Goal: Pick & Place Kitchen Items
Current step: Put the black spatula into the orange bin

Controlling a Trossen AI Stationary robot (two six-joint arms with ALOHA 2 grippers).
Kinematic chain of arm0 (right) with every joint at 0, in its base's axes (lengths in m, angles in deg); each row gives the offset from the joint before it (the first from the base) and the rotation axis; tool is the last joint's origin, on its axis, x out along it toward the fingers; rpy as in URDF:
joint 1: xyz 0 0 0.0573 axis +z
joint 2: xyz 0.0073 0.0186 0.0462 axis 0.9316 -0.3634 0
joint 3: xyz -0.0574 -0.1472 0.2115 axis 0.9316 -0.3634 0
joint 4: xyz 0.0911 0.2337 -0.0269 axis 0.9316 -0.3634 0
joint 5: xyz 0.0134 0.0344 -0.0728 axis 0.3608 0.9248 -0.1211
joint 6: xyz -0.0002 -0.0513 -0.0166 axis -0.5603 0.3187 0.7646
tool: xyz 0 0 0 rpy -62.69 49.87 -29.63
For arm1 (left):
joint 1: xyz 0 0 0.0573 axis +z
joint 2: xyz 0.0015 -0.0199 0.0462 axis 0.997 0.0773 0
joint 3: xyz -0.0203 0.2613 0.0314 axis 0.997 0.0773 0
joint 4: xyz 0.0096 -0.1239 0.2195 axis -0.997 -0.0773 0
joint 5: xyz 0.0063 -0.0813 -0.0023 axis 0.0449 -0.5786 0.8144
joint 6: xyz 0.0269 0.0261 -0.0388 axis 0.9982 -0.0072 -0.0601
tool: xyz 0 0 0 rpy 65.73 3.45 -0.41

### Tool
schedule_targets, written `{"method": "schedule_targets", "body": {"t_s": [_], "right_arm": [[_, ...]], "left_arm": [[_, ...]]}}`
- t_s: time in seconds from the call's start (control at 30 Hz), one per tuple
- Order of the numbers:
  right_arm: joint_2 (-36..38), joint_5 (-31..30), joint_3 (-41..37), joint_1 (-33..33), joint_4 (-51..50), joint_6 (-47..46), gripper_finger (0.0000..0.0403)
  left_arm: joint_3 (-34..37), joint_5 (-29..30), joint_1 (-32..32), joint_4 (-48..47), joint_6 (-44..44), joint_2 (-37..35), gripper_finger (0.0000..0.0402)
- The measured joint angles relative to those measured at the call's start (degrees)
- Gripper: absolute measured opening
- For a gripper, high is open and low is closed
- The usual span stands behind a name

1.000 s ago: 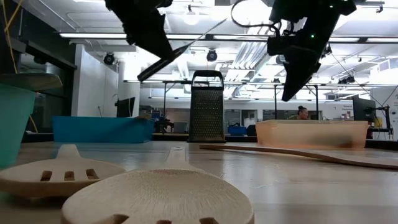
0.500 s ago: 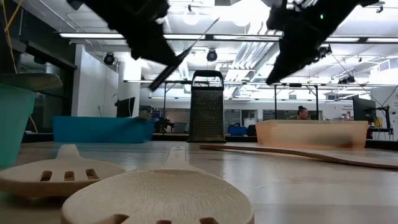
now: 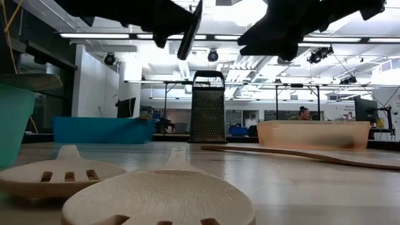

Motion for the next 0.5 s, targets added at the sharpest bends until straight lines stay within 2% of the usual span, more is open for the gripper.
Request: {"method": "schedule_targets", "body": {"t_s": [0.13,0.3,0.5], "right_arm": [[-1.3,0.34,-1.75,-0.32,7.48,1.41,0.0183],[-5.99,4.59,-2.03,-0.71,21.0,6.25,0.0186],[-11.56,5.79,-2.08,-1.2,33.66,9.73,0.0232]], "left_arm": [[0.0,-3.22,0.38,4.22,2.17,0.01,0.0077],[-0.02,-5.15,0.39,6.57,3.58,0.46,0.0077],[-0.04,-5.67,0.39,6.56,4.19,0.46,0.0077]]}}
